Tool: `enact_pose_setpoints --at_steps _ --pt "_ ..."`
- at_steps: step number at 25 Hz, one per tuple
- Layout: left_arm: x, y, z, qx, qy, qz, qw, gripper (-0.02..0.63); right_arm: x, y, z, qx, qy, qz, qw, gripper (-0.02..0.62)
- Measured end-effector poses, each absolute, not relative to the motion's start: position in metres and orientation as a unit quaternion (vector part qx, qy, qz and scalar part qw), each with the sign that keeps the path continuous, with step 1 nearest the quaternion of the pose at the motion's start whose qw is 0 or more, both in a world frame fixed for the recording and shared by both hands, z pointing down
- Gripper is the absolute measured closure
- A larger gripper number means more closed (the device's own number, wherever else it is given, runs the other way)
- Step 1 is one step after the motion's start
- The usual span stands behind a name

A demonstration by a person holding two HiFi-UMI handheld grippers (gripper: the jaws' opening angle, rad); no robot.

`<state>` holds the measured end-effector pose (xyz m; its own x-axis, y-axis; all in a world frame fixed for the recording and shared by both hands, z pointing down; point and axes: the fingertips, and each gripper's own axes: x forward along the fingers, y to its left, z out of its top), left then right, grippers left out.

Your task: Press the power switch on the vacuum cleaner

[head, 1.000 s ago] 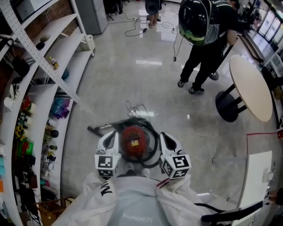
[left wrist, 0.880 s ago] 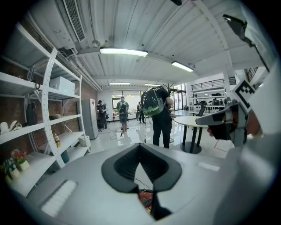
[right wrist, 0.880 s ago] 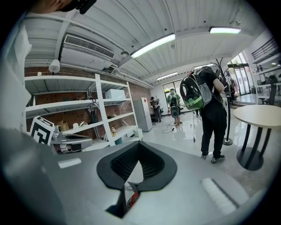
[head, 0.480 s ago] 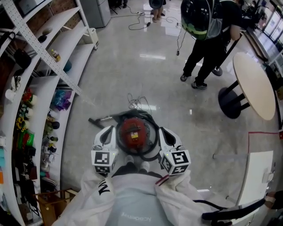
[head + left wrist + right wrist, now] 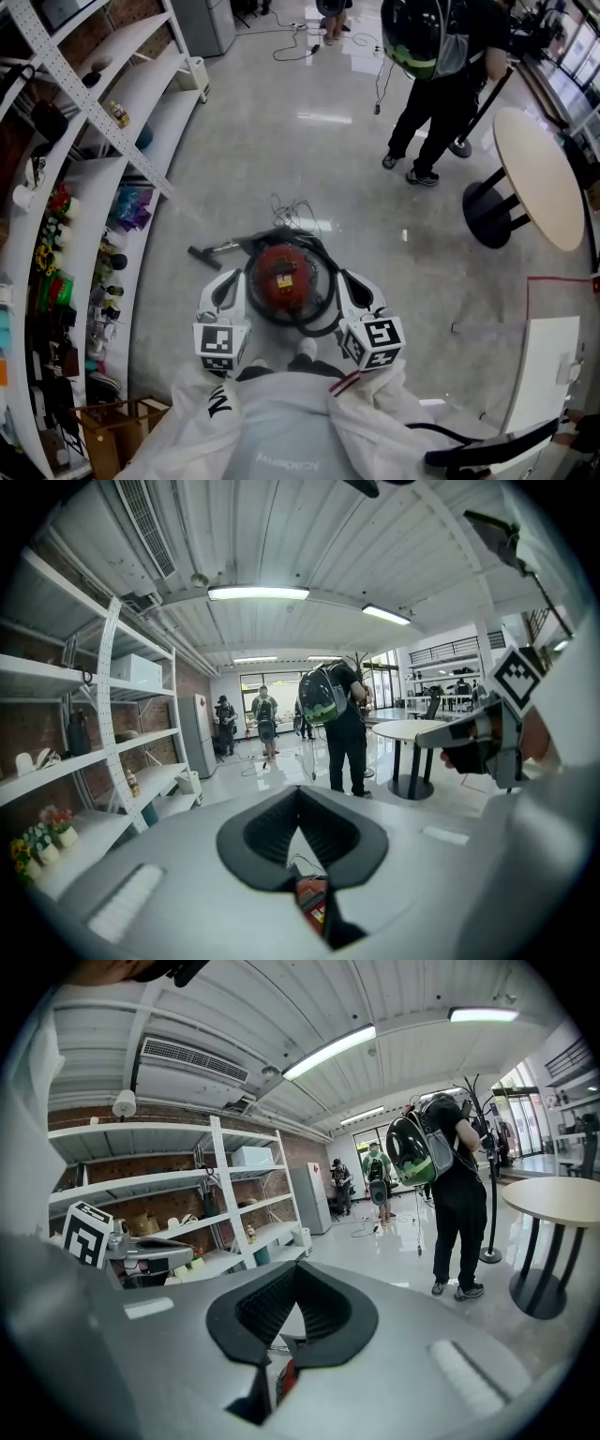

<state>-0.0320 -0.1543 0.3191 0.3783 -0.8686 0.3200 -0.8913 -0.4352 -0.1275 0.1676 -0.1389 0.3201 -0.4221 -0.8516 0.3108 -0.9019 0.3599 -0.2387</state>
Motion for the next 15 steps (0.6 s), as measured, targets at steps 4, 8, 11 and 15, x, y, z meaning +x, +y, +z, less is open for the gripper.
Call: enact_pose_setpoints --at_steps 4,8,11,15 --pt "-0.039 -0.147 0.319 0.832 -0.527 0.17 0.035 0.606 0.162 -0.131 0.321 0.539 -0.819 0.188 0.061 0.595" --pt "-0.048 -0.132 0.321 0.836 -0.522 0.166 0.034 0.606 0.15 -0.113 0.322 0.542 -0.816 0.188 0.062 0.595" --pt "-0.057 -0.119 0.321 0.842 -0.514 0.161 0.038 0.606 0.138 -0.099 0.321 0.548 -0.813 0.186 0.065 0.595" --pt "-0.076 -0.104 0.315 0.847 -0.508 0.154 0.037 0.606 0.119 -0.079 0.318 0.558 -0.806 0.184 0.068 0.595"
